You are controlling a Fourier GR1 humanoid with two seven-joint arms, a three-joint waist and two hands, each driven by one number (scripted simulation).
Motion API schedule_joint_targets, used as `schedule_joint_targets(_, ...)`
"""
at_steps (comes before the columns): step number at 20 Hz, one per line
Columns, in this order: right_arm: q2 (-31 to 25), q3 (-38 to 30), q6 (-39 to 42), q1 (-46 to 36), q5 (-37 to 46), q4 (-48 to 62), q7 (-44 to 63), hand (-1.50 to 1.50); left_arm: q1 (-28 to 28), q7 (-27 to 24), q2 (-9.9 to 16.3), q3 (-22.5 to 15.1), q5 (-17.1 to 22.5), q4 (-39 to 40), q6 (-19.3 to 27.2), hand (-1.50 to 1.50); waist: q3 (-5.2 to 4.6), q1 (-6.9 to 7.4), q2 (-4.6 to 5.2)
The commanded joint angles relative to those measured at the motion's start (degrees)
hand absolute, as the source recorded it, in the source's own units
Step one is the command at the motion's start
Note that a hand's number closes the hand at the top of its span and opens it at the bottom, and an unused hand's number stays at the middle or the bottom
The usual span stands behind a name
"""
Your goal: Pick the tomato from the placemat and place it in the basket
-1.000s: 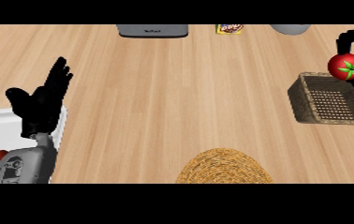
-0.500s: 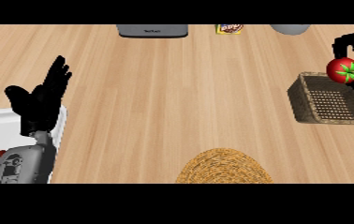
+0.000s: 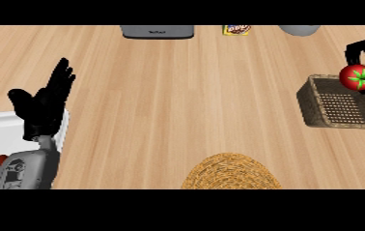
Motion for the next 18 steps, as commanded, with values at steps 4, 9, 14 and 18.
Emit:
schedule_joint_targets(4,1.66,-2.07,2.24,-1.53,1.6,2.74,4.65,-1.5,2.0,2.42,-1.84,-2.61,-2.14,-5.0,1.81,0.0,0.02,0.08,-0.05)
schedule_joint_targets(9,2.83,-10.24,2.88,0.59,-9.15,-1.58,0.69,-1.5,0.52,-0.01,0.41,0.76,0.13,-0.25,-0.03,0.0,0.01,-0.76,-0.16)
schedule_joint_targets(14,3.56,-16.95,9.16,-3.16,-17.07,-2.1,5.21,-1.5,0.42,3.63,2.04,1.37,1.76,-3.65,-1.77,0.0,0.01,-0.45,-0.4)
schedule_joint_targets(18,2.06,-24.94,13.81,-4.09,-25.06,-1.99,9.82,-1.5,0.83,-0.32,1.75,1.47,0.27,-0.2,-0.93,0.0,-0.04,-1.38,-0.38)
